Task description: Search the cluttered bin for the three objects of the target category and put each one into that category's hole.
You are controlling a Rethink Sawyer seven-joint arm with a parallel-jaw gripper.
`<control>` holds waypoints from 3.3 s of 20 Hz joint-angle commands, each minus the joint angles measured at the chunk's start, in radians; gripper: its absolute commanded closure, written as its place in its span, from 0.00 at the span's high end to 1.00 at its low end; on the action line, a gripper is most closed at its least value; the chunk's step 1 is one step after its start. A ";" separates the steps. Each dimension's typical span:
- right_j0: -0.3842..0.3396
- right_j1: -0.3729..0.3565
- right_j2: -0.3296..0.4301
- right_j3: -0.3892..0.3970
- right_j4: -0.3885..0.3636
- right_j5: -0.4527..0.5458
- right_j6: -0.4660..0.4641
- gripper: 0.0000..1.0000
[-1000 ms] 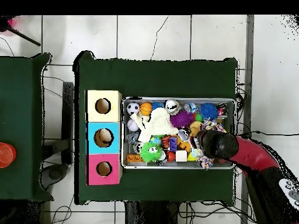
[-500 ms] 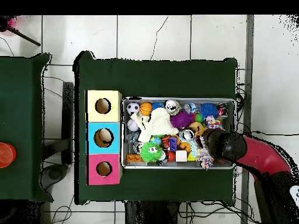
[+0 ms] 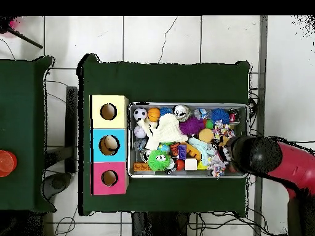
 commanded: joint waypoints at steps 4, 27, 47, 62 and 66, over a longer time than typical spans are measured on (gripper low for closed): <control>0.024 -0.117 -0.010 0.110 0.029 0.086 0.078 0.00; 0.095 -0.168 -0.151 0.423 0.150 -0.229 0.314 0.00; 0.292 -0.244 -0.339 0.555 0.296 -0.286 0.412 0.00; 0.536 -0.225 -0.415 0.544 0.407 -0.267 0.607 0.00; 0.580 -0.204 -0.409 0.523 0.443 -0.252 0.656 0.00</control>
